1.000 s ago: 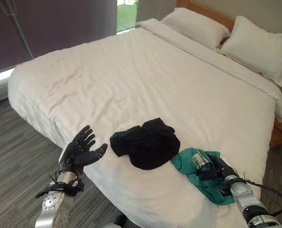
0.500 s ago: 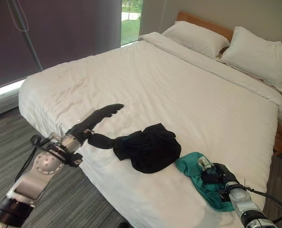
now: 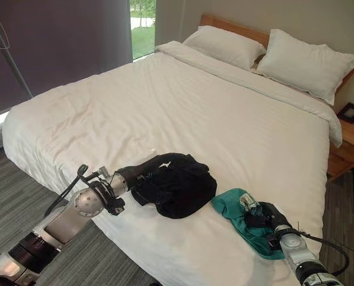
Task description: Pick up bed clothes into laundry basket.
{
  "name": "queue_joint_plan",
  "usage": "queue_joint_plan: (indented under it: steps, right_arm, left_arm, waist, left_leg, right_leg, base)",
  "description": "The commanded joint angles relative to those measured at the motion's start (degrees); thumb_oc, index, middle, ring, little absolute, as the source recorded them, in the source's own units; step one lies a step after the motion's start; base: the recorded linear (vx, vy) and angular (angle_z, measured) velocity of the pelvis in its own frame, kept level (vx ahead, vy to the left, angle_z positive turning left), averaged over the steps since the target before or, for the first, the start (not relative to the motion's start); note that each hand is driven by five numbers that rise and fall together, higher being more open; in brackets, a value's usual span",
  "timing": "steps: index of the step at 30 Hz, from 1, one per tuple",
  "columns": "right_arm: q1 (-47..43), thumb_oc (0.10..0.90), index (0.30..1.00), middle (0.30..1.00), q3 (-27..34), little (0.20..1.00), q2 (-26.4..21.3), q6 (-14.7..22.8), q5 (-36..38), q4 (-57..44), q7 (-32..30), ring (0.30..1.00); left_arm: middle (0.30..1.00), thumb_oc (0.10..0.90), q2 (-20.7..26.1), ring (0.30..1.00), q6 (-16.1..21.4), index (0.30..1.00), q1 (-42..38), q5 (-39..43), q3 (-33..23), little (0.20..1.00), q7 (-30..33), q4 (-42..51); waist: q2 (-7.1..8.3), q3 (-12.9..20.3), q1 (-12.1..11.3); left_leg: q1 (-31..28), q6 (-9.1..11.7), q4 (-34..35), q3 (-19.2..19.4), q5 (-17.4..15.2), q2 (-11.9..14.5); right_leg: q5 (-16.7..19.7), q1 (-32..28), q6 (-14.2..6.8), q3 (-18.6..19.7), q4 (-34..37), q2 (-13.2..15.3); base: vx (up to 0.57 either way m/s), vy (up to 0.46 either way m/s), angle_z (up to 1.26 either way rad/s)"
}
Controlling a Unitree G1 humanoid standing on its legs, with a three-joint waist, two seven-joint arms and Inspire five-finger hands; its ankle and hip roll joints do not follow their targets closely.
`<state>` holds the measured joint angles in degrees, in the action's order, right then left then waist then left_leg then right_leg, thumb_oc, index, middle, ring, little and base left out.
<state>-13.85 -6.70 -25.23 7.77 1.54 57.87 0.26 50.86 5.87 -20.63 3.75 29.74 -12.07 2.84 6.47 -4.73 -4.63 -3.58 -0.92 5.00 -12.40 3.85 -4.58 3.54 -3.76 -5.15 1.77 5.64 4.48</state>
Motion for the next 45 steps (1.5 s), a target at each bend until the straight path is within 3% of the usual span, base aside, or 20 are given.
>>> queue_joint_plan:
  steps: [1, 11, 14, 21, 22, 23, 24, 27, 31, 33, 34, 35, 36, 37, 38, 39, 40, 43, 44, 45]
  right_arm:
    - [14.8, 0.400, 0.300, 0.300, -13.5, 0.300, 3.8, -8.4, -5.7, 9.4, 8.6, 0.300]
    - [13.1, 0.400, 0.300, 0.300, -15.4, 0.300, 3.2, -7.9, -5.0, 5.1, 7.2, 0.300]
    - [12.9, 0.400, 0.300, 0.300, -15.4, 0.300, 3.0, -7.7, -4.8, 4.6, 6.8, 0.300]
    - [12.7, 0.400, 0.300, 0.300, -15.7, 0.300, 2.4, -7.2, -4.6, 5.0, 5.7, 0.300]
    - [12.5, 0.400, 0.300, 0.300, -15.8, 0.300, 2.1, -7.0, -4.7, 5.1, 5.5, 0.300]
    - [12.3, 0.400, 0.300, 0.300, -15.7, 0.300, 2.0, -7.0, -4.5, 5.0, 5.4, 0.300]
    - [12.2, 0.400, 0.300, 0.300, -15.5, 0.300, 1.8, -7.0, -4.1, 4.7, 5.2, 0.300]
    - [12.1, 0.400, 0.300, 0.300, -14.7, 0.300, 1.3, -7.1, -2.8, 3.1, 4.5, 0.300]
    - [14.0, 0.400, 0.300, 0.300, -11.8, 0.300, -0.2, -6.9, -2.0, 1.4, 3.8, 0.300]
    - [15.7, 0.400, 0.300, 0.300, -9.2, 0.300, -1.0, -7.2, -1.9, 0.6, 3.3, 0.300]
    - [17.9, 0.400, 0.300, 0.300, -5.2, 0.300, -1.6, -7.1, -0.8, -2.8, 2.8, 0.300]
    - [18.6, 0.400, 0.300, 0.300, -3.4, 0.300, -1.4, -6.8, -0.1, -3.7, 2.7, 0.300]
    - [18.7, 0.400, 0.300, 0.300, 0.2, 0.300, -2.1, -6.4, 1.5, -6.5, 2.3, 0.300]
    - [18.7, 0.400, 0.300, 0.300, 0.1, 0.300, -2.2, -6.3, 1.5, -6.5, 2.3, 0.300]
    - [17.2, 0.400, 0.300, 0.300, 1.2, 0.300, -3.0, -6.3, 2.4, -8.4, 2.5, 0.300]
    - [11.0, 0.400, 0.300, 0.300, 0.1, 0.300, -6.0, -5.9, 4.3, -13.1, 2.5, 0.300]
    - [11.0, 0.400, 0.300, 0.300, 0.1, 0.300, -6.1, -6.0, 4.4, -13.2, 2.5, 0.300]
    - [10.6, 0.400, 0.300, 0.300, 2.3, 0.300, -6.8, -6.4, 6.4, -16.1, 3.1, 0.300]
    - [11.9, 0.400, 0.300, 0.300, 2.8, 0.300, -7.0, -6.9, 6.2, -17.4, 3.9, 0.300]
    - [16.7, 0.400, 0.300, 0.300, 5.3, 0.300, -6.7, -7.3, 6.0, -22.1, 4.4, 0.300]
  left_arm:
    - [0.900, 0.800, -6.4, 0.900, 2.5, 0.900, -17.4, -4.4, -2.1, 0.900, 4.8, -5.1]
    - [0.900, 0.800, -13.4, 0.900, 0.9, 0.900, -29.8, -16.2, 8.8, 0.900, 9.9, -24.7]
    - [0.900, 0.800, -14.1, 0.900, 0.9, 0.900, -30.8, -18.8, 10.7, 0.900, 10.5, -27.9]
    - [0.900, 0.800, -18.7, 0.900, 0.1, 0.900, -28.9, -26.7, 17.1, 0.900, 9.2, -47.1]
    - [0.900, 0.800, -20.8, 0.900, -0.3, 0.900, -27.0, -30.6, 18.8, 0.900, 8.5, -53.6]
    - [0.556, 0.571, -22.3, 0.556, -0.4, 0.556, -25.7, -32.4, 19.5, 0.556, 8.4, -56.8]
    - [0.300, 0.400, -23.5, 0.300, -0.4, 0.300, -24.2, -33.6, 19.7, 0.300, 8.5, -59.0]
    - [0.300, 0.400, -27.6, 0.300, -0.6, 0.300, -16.3, -39.3, 20.0, 0.300, 7.7, -65.8]
    - [0.300, 0.400, -26.6, 0.300, -0.3, 0.300, -10.8, -35.3, 15.9, 0.300, 8.2, -60.8]
    - [0.300, 0.400, -24.5, 0.300, -0.7, 0.300, -6.6, -27.3, 10.3, 0.300, 8.0, -54.2]
    - [0.300, 0.400, -21.8, 0.300, -0.4, 0.300, 1.0, -10.6, -2.8, 0.300, 10.7, -41.0]
    - [0.300, 0.400, -21.8, 0.300, 0.2, 0.300, 5.2, -4.8, -7.2, 0.300, 9.8, -37.0]
    - [0.300, 0.400, -23.0, 0.300, 1.1, 0.300, 15.0, 12.2, -18.3, 0.300, 9.5, -27.2]
    - [0.300, 0.400, -22.9, 0.300, 1.0, 0.300, 15.2, 12.2, -18.5, 0.300, 9.5, -27.0]
    - [0.300, 0.400, -22.9, 0.300, 1.8, 0.300, 19.0, 17.7, -25.0, 0.300, 10.6, -19.1]
    - [0.300, 0.400, -21.7, 0.300, 2.5, 0.300, 21.1, 19.4, -28.9, 0.300, 10.2, -12.0]
    - [0.300, 0.400, -21.7, 0.300, 2.4, 0.300, 21.3, 19.4, -29.0, 0.300, 10.1, -11.8]
    - [0.300, 0.400, -21.7, 0.300, 1.9, 0.300, 24.2, 18.7, -29.1, 0.300, 6.8, -5.8]
    - [0.300, 0.400, -22.2, 0.300, 1.8, 0.300, 25.1, 18.5, -29.9, 0.300, 6.6, -4.4]
    - [0.300, 0.400, -23.0, 0.300, 1.7, 0.300, 24.3, 18.2, -29.2, 0.300, 5.8, -2.3]
  waist:
    - [-4.16, -1.9, 2.4]
    - [-4.19, -2.6, 5.8]
    - [-4.08, -2.9, 6.3]
    - [-3.07, -4.5, 8.4]
    - [-2.45, -5.0, 9.0]
    - [-2.11, -5.2, 9.3]
    - [-1.77, -5.5, 9.6]
    - [-0.30, -5.9, 10.2]
    - [-0.49, -6.1, 9.3]
    - [-1.04, -6.1, 8.5]
    - [-1.69, -6.4, 7.2]
    - [-2.01, -6.1, 6.6]
    - [-2.75, -5.9, 5.1]
    - [-2.75, -5.8, 5.2]
    - [-2.54, -6.2, 3.8]
    - [-1.68, -8.2, 0.1]
    - [-1.75, -8.3, 0.0]
    - [-1.95, -6.8, 0.8]
    - [-2.19, -5.7, 2.0]
    - [-2.95, -4.6, 5.4]
  left_leg:
    - [1.1, 1.1, 0.0, -1.5, -2.9, 1.2]
    - [1.7, 1.0, 0.0, 0.7, -3.1, 1.7]
    - [1.9, 1.0, 0.0, 1.4, -3.2, 1.9]
    - [3.1, 0.8, 0.0, 3.6, -3.3, 2.5]
    - [3.5, 0.8, 0.0, 4.2, -3.4, 2.8]
    - [3.6, 0.7, 0.0, 4.7, -3.5, 2.9]
    - [3.7, 0.7, 0.0, 5.1, -3.5, 3.1]
    - [3.6, 0.6, 0.0, 7.1, -4.1, 4.0]
    - [3.2, 0.7, 0.0, 6.7, -4.4, 3.9]
    - [3.0, 0.8, 0.0, 5.6, -4.2, 3.7]
    - [2.8, 1.1, 0.0, 4.2, -3.4, 3.6]
    - [3.0, 1.2, 0.0, 3.5, -3.1, 3.6]
    - [2.5, 1.9, 0.0, 2.1, -3.0, 3.9]
    - [2.5, 1.9, 0.0, 2.0, -3.0, 3.9]
    - [3.5, 2.7, -5.0, 2.0, -3.5, 3.9]
    - [6.4, 4.6, -18.2, -9.0, -7.4, 0.9]
    - [6.3, 4.6, -18.3, -8.8, -7.6, 1.0]
    - [2.6, 5.1, -23.1, -13.7, -6.7, 5.8]
    - [1.0, 5.1, -23.0, -14.3, -6.4, 7.0]
    - [-2.6, 5.8, -22.0, -13.4, -8.5, 9.9]
  right_leg:
    - [-3.0, -0.4, -3.3, -0.2, -1.6, 0.2]
    - [-2.5, 1.5, -3.6, 2.0, -2.0, -0.3]
    - [-2.3, 2.2, -3.7, 2.9, -2.0, -0.6]
    - [-1.6, 4.8, -3.9, 5.2, -2.6, -1.7]
    - [-1.3, 5.5, -3.9, 6.0, -2.6, -2.1]
    - [-1.2, 5.8, -3.9, 6.5, -2.6, -2.4]
    - [-1.1, 6.1, -3.9, 7.0, -2.7, -2.7]
    - [-0.4, 6.8, -3.9, 9.3, -2.2, -3.8]
    - [-1.1, 6.3, -3.6, 8.8, -2.0, -3.4]
    - [-1.9, 5.5, -3.3, 7.6, -2.1, -3.1]
    - [-2.2, 4.9, -2.9, 6.2, -2.6, -2.6]
    - [-2.5, 4.7, -2.7, 5.6, -2.7, -2.4]
    - [-3.3, 3.1, -2.0, 3.5, -2.7, -2.0]
    - [-3.3, 3.0, -2.0, 3.4, -2.7, -2.0]
    - [-3.3, 2.5, -1.4, 3.1, -2.9, -1.6]
    - [-2.0, 5.2, -1.6, 9.0, -6.4, -1.6]
    - [-2.1, 5.2, -1.6, 9.1, -6.5, -1.8]
    - [-1.0, 8.9, -3.8, 15.3, -9.5, -2.0]
    - [-0.5, 10.2, -4.4, 16.5, -10.2, -1.9]
    - [0.2, 12.7, -5.7, 19.6, -12.2, -2.3]
  base:
    - [0.01, 0.004, -0.04]
    - [0.00, 0.005, -0.07]
    - [-0.02, 0.010, -0.19]
    - [-0.02, 0.019, -0.21]
    - [-0.01, 0.020, -0.25]
    - [-0.01, 0.024, -0.12]
    - [-0.01, 0.022, -0.13]
    - [0.00, 0.009, -0.21]
    - [0.02, -0.001, -0.22]
    - [-0.01, -0.037, -0.01]
    - [-0.01, -0.087, -0.02]
    - [0.00, -0.146, -0.06]
    - [0.02, -0.096, 0.07]
    - [-0.03, -0.130, 0.28]
    - [-0.30, -0.007, 0.64]
    - [-0.30, -0.007, 0.50]
    - [-0.35, 0.116, -0.21]
    - [-0.16, 0.229, -1.23]
    - [-0.21, 0.427, -0.80]
    - [-0.18, 0.311, -0.72]
